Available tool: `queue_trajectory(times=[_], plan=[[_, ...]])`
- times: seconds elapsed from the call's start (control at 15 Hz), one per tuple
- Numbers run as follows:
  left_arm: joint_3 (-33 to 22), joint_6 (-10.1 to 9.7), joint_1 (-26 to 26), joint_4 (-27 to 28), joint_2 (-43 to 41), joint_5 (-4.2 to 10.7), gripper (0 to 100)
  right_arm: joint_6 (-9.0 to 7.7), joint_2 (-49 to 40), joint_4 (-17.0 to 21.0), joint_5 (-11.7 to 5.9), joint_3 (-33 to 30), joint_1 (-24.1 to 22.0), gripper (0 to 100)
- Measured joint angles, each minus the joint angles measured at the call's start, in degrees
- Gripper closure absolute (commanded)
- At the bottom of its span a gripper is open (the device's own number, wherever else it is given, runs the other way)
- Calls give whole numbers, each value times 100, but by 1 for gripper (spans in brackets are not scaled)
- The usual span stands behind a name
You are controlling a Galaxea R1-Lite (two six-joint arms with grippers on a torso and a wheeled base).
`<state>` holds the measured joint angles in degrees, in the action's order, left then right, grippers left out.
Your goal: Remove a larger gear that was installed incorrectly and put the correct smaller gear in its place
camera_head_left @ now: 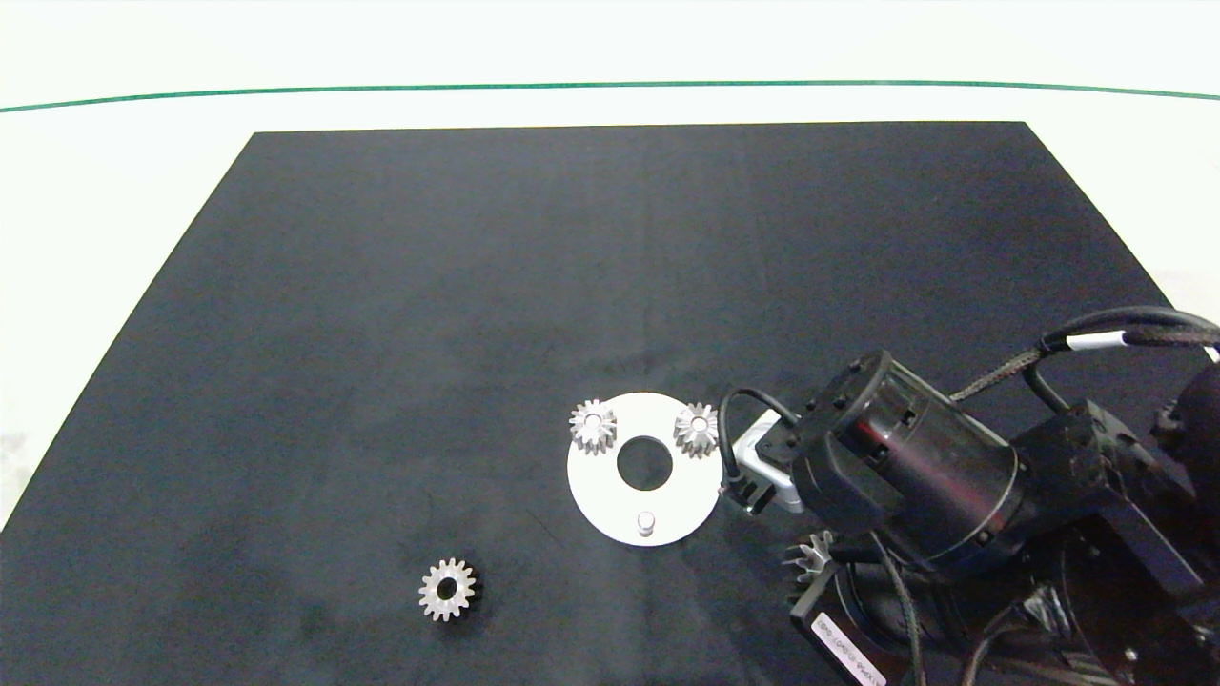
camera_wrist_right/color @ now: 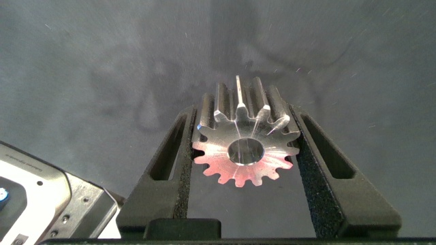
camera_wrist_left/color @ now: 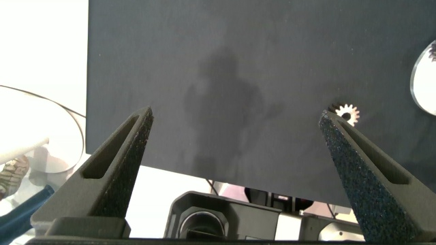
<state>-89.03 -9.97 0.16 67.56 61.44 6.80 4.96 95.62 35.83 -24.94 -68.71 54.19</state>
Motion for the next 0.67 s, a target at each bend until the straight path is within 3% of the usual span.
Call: queue_trajectory(times=[0.2,0.47,0.67], plan=[[5,2,-11,0,0,0,0,18,-210,-513,284,658,-141,100],[9,5,-16,0,0,0,0,11,-316,-1218,516,1231,-417,100],[16,5,-16,0,0,-2,0,-12,-329,-1303,761,1395,-712,100]])
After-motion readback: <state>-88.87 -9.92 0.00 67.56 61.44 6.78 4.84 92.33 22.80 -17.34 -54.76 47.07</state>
